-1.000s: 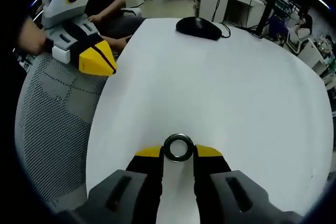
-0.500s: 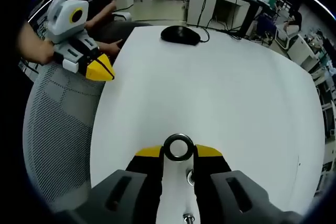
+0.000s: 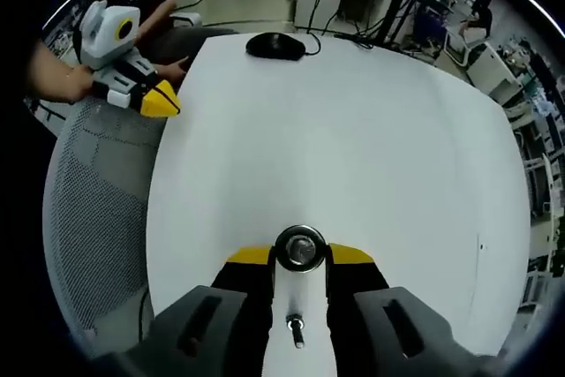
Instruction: Place the washer onto the threaded stud by aligning its center hole with the stud, sliding it down to the base, and recovering from edge contact or off-axis alignment until the washer reaches the visible bottom stop.
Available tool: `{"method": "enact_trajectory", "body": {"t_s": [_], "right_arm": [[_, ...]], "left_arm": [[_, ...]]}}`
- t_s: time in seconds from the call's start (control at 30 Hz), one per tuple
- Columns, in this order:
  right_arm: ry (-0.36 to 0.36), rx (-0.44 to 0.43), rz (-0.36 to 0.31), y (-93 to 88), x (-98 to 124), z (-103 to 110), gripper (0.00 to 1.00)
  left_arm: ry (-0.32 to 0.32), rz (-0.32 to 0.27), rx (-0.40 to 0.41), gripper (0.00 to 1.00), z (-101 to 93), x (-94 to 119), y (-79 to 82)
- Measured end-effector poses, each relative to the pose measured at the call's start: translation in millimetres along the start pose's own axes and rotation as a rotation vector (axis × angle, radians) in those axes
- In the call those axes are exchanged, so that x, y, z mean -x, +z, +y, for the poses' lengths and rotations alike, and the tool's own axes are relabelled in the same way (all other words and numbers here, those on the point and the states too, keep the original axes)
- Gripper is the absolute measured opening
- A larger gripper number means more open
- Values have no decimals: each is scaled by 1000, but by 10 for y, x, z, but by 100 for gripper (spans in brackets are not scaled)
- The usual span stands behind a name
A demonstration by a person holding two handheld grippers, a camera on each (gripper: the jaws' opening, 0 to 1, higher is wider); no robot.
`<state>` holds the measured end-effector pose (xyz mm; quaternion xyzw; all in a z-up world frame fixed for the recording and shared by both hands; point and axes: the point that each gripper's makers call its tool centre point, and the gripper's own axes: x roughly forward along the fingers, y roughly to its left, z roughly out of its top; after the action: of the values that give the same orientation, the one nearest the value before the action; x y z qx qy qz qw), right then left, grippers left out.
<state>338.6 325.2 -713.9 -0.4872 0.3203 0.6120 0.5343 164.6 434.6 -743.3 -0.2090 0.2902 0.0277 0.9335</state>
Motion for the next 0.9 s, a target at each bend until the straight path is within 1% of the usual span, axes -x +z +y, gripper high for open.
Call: {"method": "enact_trajectory", "body": {"t_s": [0.07, 0.23, 0.53, 0.7, 0.9], "right_arm": [[3, 3, 14, -27, -13, -9, 22], [12, 2, 21, -34, -51, -10, 22], [37, -8, 47, -73, -180, -24, 22], [59, -20, 65, -122, -298, -14, 22], [72, -24, 89, -180, -509, 33, 22]], "left_arm": [[1, 2, 0, 0, 0, 1, -5], [1, 3, 1, 0, 4, 1, -8], [3, 2, 1, 0, 5, 2, -6], [4, 3, -2, 0, 9, -2, -6], [4, 3, 1, 0, 21, -8, -6]]}}
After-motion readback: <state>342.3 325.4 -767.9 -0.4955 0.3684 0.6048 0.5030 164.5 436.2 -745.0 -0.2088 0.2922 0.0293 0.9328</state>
